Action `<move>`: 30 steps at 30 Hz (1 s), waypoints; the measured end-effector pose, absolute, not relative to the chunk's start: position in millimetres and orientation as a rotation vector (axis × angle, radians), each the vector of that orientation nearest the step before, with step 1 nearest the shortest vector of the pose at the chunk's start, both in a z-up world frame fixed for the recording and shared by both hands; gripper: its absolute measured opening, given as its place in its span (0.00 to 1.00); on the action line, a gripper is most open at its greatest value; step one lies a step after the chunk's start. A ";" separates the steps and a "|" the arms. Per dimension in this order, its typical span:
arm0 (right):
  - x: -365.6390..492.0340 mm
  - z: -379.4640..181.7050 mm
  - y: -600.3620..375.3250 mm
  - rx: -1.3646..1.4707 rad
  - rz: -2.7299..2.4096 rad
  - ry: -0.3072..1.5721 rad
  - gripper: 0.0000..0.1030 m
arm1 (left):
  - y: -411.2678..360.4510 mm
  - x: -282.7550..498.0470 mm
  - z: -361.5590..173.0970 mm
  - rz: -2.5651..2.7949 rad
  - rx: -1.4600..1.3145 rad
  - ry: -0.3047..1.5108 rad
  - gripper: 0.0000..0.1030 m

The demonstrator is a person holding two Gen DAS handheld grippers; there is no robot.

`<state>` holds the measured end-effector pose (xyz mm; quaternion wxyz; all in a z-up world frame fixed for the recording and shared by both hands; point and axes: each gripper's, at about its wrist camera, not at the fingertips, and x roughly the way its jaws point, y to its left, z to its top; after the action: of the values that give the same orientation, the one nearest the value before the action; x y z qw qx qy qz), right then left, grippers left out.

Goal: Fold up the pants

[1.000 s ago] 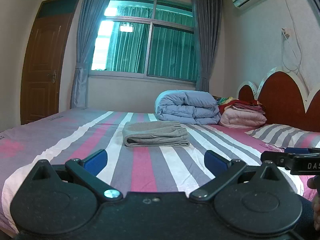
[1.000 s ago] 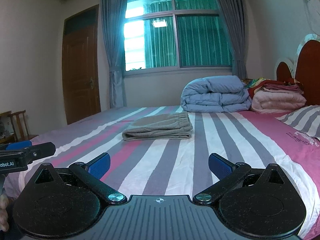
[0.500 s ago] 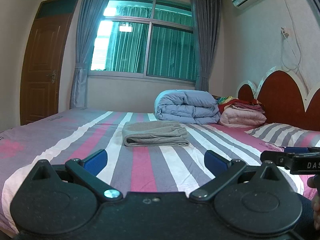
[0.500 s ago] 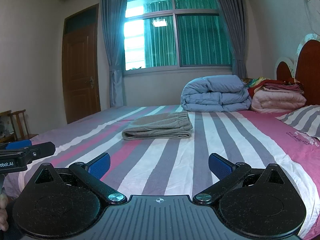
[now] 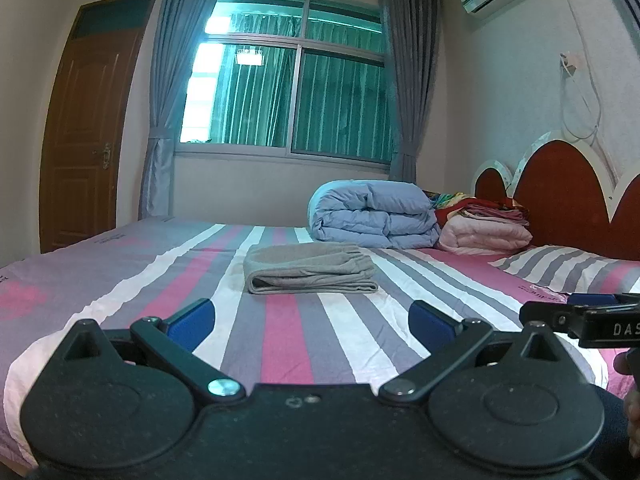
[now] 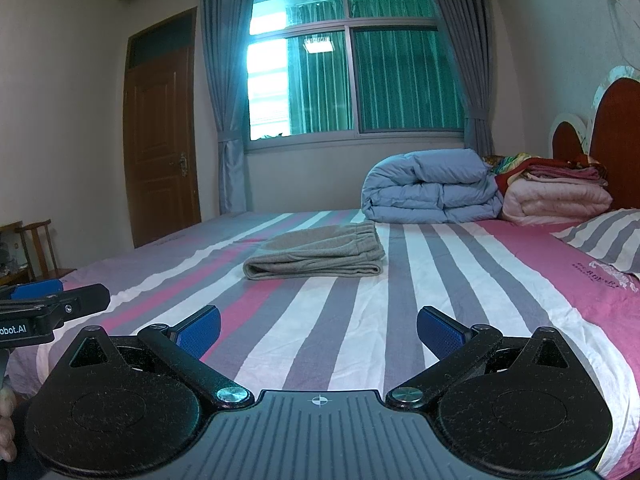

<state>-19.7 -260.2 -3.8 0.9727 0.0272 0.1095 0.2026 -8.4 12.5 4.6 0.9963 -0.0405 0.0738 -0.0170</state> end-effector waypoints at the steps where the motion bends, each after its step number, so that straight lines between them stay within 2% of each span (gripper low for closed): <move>1: -20.0 -3.7 -260.3 0.054 0.408 0.221 1.00 | 13.0 -8.8 4.8 -0.036 -0.080 0.147 0.94; 30: -21.3 -2.9 -260.1 0.054 0.408 0.223 1.00 | 15.1 -9.0 5.0 -0.041 -0.076 0.145 0.94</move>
<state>-21.3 -260.1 -2.9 0.9728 0.0266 0.1107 0.2020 -9.0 15.1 5.0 0.9964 -0.0379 0.0726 -0.0203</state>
